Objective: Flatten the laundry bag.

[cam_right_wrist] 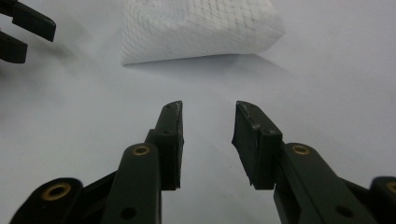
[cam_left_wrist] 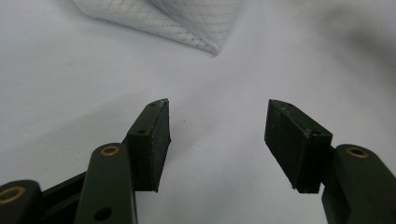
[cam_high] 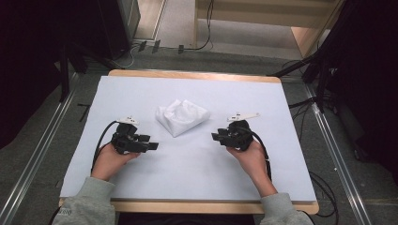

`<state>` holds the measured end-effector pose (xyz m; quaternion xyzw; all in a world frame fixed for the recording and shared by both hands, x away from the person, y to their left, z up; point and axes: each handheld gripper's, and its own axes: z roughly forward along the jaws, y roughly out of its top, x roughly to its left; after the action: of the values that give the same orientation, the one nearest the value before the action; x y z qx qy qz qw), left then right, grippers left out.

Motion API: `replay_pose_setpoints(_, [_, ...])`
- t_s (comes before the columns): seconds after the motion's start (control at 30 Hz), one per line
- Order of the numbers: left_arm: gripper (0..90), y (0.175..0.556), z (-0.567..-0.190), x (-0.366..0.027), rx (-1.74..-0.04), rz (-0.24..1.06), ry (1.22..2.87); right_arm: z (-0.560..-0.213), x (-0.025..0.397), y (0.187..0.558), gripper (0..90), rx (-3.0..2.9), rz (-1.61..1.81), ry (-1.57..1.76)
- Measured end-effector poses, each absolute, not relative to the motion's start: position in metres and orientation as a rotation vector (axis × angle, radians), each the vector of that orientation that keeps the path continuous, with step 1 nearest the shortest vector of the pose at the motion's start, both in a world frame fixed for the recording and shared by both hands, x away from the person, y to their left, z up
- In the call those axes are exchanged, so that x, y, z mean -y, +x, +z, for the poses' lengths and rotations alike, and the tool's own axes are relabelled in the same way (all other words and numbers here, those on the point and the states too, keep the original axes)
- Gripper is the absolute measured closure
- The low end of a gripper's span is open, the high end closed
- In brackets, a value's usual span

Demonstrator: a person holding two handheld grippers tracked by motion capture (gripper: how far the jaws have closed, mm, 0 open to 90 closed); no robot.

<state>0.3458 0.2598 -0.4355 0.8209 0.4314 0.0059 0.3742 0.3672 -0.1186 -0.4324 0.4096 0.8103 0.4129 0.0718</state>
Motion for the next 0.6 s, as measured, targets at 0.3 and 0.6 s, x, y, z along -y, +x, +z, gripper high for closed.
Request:
replay_pose_setpoints(0.3, [41.3, 0.34, -0.434, -0.264, -1.112, 0.022, 2.094, -0.428, 0.113, 0.373, 66.5, -2.454, 1.243, 1.222])
replay_pose_setpoints(0.6, [40.8, 0.334, -0.432, -0.269, -1.134, 0.025, 2.084, -0.42, 0.106, 0.379, 62.5, -2.463, 1.247, 1.184])
